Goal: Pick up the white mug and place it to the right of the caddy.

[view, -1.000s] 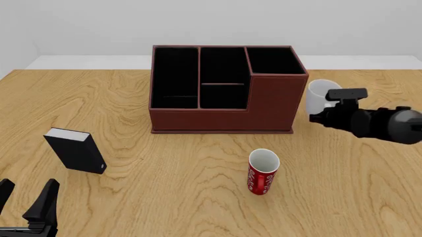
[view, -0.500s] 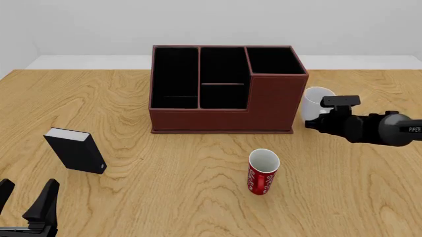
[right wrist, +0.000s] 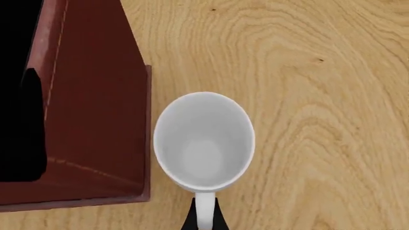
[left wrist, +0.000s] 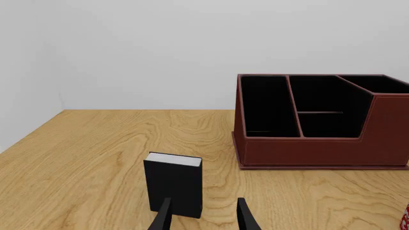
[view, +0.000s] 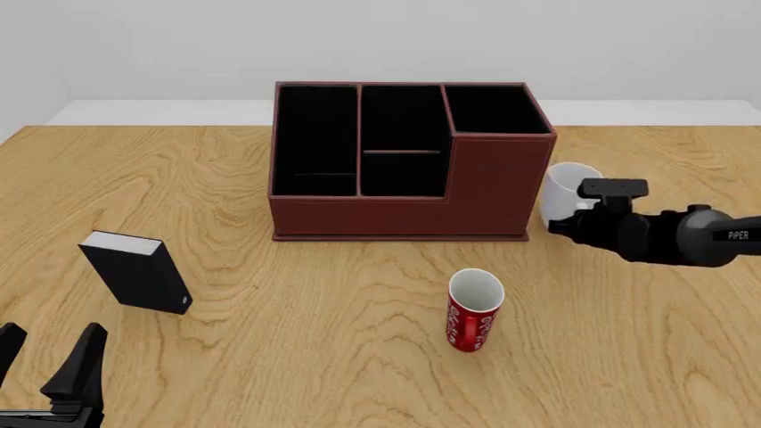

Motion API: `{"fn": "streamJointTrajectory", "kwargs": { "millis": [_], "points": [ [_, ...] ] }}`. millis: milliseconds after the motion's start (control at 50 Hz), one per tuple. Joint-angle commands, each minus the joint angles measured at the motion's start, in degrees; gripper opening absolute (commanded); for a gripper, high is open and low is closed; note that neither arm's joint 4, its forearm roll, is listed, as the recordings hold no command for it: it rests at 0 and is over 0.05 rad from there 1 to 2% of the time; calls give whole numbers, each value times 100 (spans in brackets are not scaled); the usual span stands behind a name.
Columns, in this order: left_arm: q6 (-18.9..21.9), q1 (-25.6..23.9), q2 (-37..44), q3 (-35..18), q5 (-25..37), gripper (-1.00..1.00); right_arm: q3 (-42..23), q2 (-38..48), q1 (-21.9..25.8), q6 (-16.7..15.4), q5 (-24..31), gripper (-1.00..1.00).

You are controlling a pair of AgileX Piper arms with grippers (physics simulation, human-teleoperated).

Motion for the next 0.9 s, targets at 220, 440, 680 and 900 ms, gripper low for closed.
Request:
{"fn": "streamJointTrajectory", "kwargs": {
  "millis": [220,440,680,900],
  "points": [
    [0,0,0,0,0,100,26,276,-9,1,-121,-100],
    [0,0,0,0,0,100,51,258,-28,-45,-152,-100],
    [0,0,0,0,0,100,65,250,-31,-88,-164,100],
    [0,0,0,0,0,100,217,132,-78,-163,-245,100]
  ]
}}
